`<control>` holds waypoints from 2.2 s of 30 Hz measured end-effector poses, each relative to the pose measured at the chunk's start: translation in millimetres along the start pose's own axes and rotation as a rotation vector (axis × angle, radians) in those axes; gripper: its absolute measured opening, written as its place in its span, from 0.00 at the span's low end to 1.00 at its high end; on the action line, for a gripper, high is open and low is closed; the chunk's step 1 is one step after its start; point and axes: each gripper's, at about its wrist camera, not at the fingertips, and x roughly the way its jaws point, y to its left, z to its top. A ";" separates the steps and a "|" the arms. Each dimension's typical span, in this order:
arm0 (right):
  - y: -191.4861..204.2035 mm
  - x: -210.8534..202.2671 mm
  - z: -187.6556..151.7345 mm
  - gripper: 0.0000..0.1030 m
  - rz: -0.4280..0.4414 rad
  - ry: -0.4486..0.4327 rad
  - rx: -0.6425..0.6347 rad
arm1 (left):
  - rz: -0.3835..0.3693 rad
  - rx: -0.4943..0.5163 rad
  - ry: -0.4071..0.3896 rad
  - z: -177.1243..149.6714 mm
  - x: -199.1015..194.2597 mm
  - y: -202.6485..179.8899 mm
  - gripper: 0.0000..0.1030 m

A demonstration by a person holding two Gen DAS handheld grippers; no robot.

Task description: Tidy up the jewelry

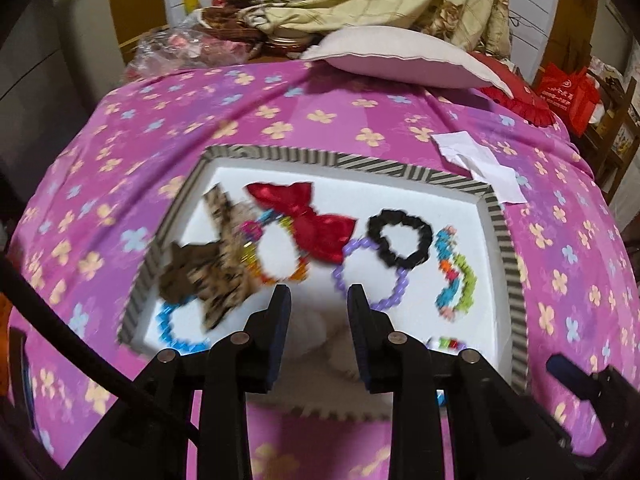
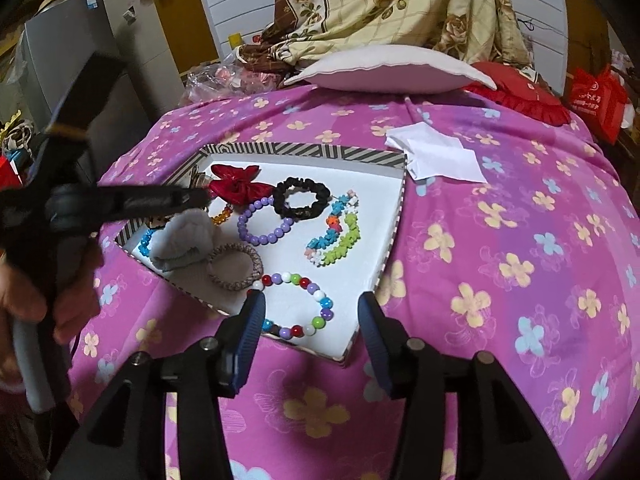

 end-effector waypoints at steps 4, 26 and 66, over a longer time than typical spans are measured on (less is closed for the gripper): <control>9.5 0.0 0.2 0.56 -0.008 0.002 -0.002 | 0.030 -0.011 -0.023 -16.9 -15.9 11.2 0.48; 48.5 -4.7 12.0 0.64 -0.025 -0.008 0.010 | 0.084 -0.086 -0.106 -48.9 -59.9 47.9 0.48; 48.6 -10.0 16.3 0.68 -0.042 -0.008 0.007 | 0.098 -0.066 -0.131 -48.3 -72.5 43.6 0.48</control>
